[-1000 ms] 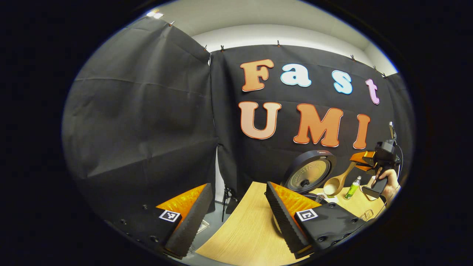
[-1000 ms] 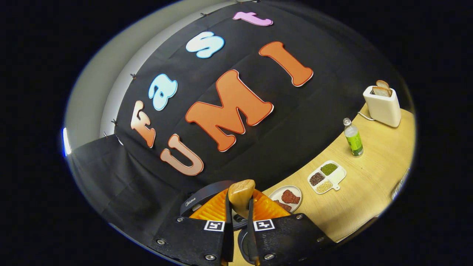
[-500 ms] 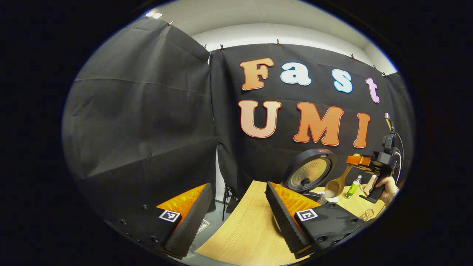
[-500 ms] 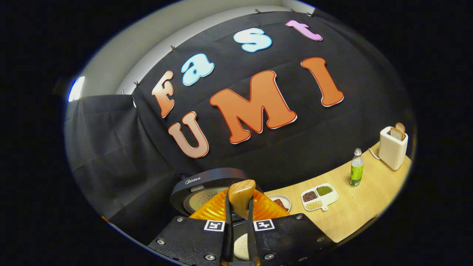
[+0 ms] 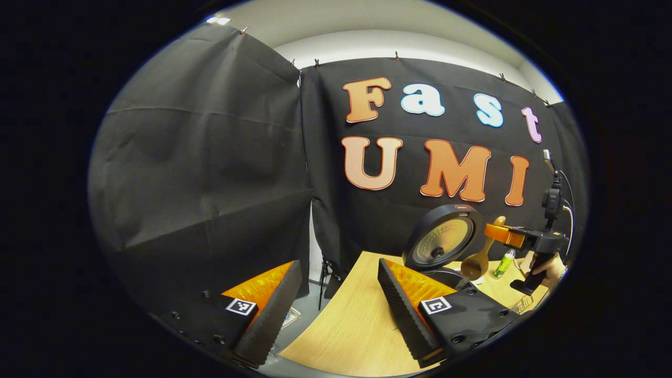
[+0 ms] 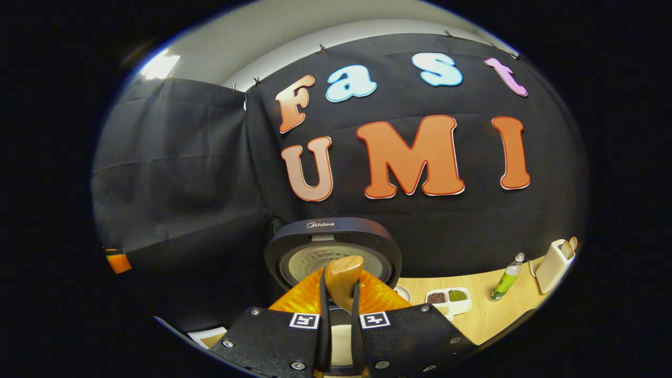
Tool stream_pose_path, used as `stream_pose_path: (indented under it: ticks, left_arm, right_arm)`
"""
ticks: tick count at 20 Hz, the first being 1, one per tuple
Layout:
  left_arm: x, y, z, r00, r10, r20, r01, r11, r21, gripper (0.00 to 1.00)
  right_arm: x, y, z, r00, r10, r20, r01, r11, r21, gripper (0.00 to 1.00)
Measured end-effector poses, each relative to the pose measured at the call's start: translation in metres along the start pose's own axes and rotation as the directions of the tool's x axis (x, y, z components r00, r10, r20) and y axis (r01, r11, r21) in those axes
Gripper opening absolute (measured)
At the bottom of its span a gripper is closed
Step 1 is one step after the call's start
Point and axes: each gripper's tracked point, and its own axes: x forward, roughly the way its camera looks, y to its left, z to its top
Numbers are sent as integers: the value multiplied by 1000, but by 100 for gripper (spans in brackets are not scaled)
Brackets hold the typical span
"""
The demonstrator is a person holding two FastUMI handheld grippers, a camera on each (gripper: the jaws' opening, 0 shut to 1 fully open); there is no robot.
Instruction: Close the left gripper, press the button to open the rice cooker; take a wooden spoon from the chopstick holder with the right hand, scoop a spoonful of rice and pour it into the rice cooker, then put the wooden spoon back into the chopstick holder.
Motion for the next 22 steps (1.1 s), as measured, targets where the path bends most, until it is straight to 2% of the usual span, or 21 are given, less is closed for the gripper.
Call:
stream_pose_path:
  ticks: [2, 4, 7, 10, 13, 17, 22]
  left_arm:
    - [-2, -3, 5, 1000, -12, 10, 12, 999, -30, 95]
    - [-4, -5, 9, 1000, -25, 17, 27, 997, -71, 94]
    - [-4, -4, 12, 999, -20, 30, 22, 998, -66, 95]
    - [-1, -12, 14, 999, -26, 32, 28, 997, -73, 95]
    - [3, -37, 18, 997, -71, 36, 74, 992, -105, 97]
    - [8, -73, 22, 990, -135, 48, 138, 987, -81, 97]
    - [8, -111, 22, 981, -183, 59, 187, 980, -70, 97]
  right_arm:
    - [0, 0, -5, 1000, 10, -10, -10, 1000, 13, 14]
    - [-6, -5, 0, 1000, 8, -4, -7, 995, 100, 14]
    - [-21, -28, 10, 1000, -8, 5, 7, 981, 196, 14]
    - [-48, -71, 24, 997, -70, 29, 60, 966, 253, 14]
    - [-87, -120, 32, 986, -161, 53, 137, 942, 305, 14]
    - [-150, -194, 26, 952, -300, 53, 267, 905, 331, 14]
    - [-223, -276, -25, 889, -458, -16, 432, 826, 362, 14]
